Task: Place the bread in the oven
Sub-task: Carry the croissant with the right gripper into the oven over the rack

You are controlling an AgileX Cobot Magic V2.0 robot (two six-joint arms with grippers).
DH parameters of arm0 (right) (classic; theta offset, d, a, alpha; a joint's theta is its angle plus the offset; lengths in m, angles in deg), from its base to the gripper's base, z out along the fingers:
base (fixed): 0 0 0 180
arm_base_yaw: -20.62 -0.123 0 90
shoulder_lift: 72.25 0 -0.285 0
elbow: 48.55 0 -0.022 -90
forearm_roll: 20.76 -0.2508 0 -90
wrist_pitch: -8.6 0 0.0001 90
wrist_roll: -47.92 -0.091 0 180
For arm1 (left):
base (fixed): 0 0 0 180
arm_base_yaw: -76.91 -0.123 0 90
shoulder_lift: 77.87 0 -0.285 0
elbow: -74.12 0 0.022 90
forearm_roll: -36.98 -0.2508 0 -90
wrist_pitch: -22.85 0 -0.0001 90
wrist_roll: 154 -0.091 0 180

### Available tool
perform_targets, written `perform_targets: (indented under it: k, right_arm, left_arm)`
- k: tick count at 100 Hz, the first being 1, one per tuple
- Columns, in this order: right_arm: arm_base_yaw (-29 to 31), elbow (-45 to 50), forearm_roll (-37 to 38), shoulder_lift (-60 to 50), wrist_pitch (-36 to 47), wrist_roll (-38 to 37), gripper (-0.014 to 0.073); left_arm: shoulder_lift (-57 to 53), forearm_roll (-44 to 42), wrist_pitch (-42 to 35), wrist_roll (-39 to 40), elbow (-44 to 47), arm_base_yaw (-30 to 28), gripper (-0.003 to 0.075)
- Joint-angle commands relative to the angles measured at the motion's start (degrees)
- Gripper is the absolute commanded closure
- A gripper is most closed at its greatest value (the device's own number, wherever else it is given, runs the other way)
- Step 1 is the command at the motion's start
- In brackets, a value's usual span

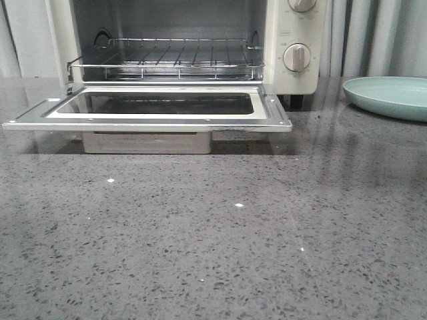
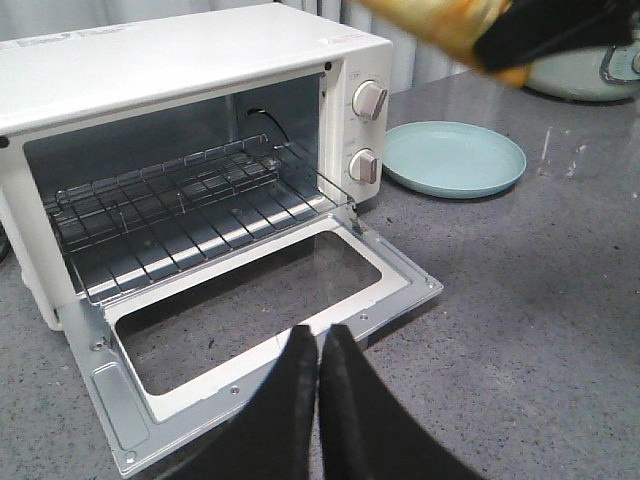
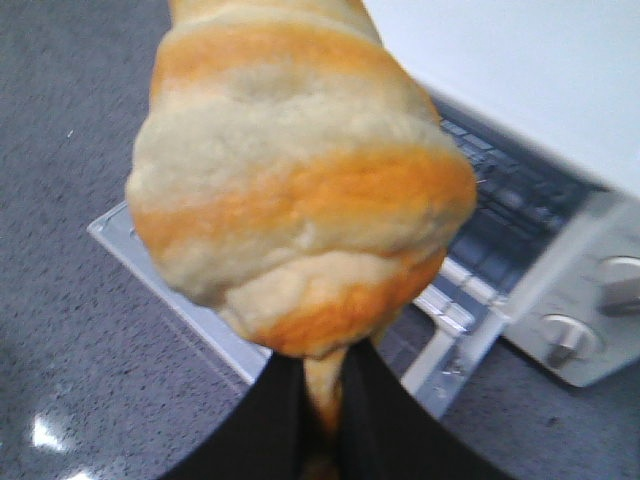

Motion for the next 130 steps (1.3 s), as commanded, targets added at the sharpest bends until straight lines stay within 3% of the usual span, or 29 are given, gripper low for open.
perform_targets:
  k: [1,41,76,100,109,124,130]
  right_arm:
    - [-1.8,-1.5,1.8,3.1,5.4,0.5,0.0659]
    - [0.3,-5.4,5.6,18.5,12.4,-0.5,0.0659]
    - [5.1,-16.3,9.9,27.2,11.0,-0.5,0.0659]
    - [7.2,-17.2,9.9,30.0,11.6,-0.5,0.065]
    - [7.2,-17.2,9.9,30.4,12.1,-0.5,0.0544]
    - [7.2,-17.2,9.9,30.4,14.3,-0.6,0.0149]
    - [7.2,-17.3,9.9,30.4,14.8,-0.6,0.0052]
  left_arm:
    - [0.1,0.5,-4.7,0.1,-1.4,0.7,0.0741]
    - [-0.1,0.6,-3.3,0.1,-1.4,0.7,0.0741]
    - [-0.1,0.6,-3.1,0.1,-1.4,0.7,0.0741]
    - [-0.1,0.6,-3.1,0.1,-1.4,0.7,0.0741]
    - [-0.1,0.6,-3.1,0.1,-1.4,0.7,0.0741]
    - [-0.1,0.5,-3.1,0.1,-1.4,0.7,0.0741]
    - [-0.1,0.0,-3.2,0.1,-1.4,0.7,0.0741]
